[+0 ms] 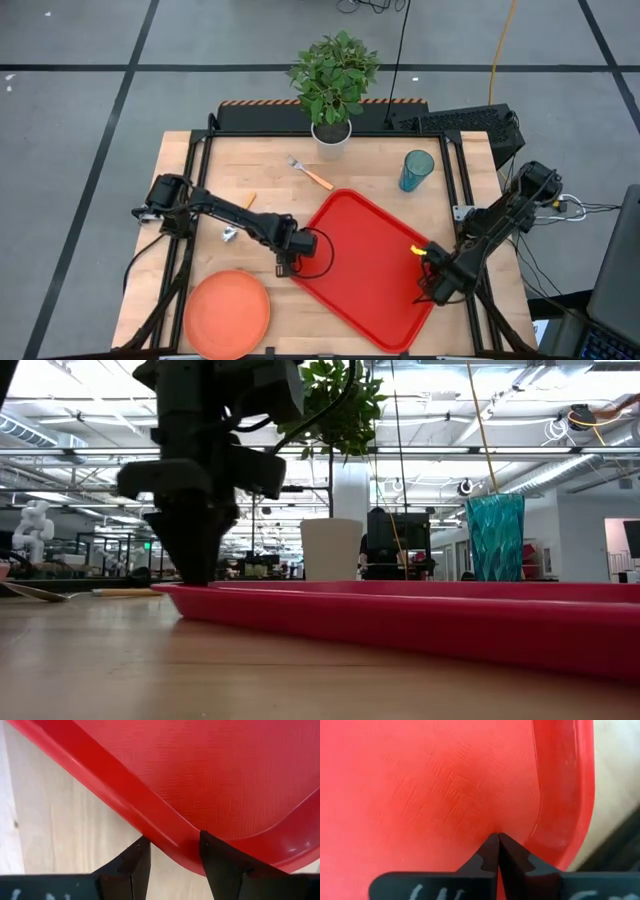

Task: Pick and place plate/cup/fork/spoon on tray
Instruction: Move the red tray to the center of the table

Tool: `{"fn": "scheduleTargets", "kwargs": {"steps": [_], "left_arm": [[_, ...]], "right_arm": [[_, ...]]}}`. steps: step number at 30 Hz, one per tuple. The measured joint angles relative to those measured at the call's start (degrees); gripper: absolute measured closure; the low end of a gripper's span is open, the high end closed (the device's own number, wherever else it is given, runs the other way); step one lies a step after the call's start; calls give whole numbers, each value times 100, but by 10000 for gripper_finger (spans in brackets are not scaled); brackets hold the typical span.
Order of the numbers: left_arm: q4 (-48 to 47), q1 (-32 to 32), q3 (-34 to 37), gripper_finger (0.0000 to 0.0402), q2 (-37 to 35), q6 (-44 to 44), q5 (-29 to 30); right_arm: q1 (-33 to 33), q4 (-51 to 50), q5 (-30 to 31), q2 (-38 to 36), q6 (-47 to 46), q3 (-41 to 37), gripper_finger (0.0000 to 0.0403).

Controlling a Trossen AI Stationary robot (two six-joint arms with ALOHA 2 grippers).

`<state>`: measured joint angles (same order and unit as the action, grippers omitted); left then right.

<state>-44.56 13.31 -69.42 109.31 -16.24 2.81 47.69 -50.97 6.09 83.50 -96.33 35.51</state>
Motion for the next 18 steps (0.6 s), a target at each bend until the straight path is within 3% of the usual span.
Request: {"fn": "scheduleTargets", "kwargs": {"steps": [18], "left_arm": [[-213, 132, 1, 229, 5, -305, -37]], "right_arm": [[-1481, 1170, 1516, 12, 2789, 204, 403]]}}
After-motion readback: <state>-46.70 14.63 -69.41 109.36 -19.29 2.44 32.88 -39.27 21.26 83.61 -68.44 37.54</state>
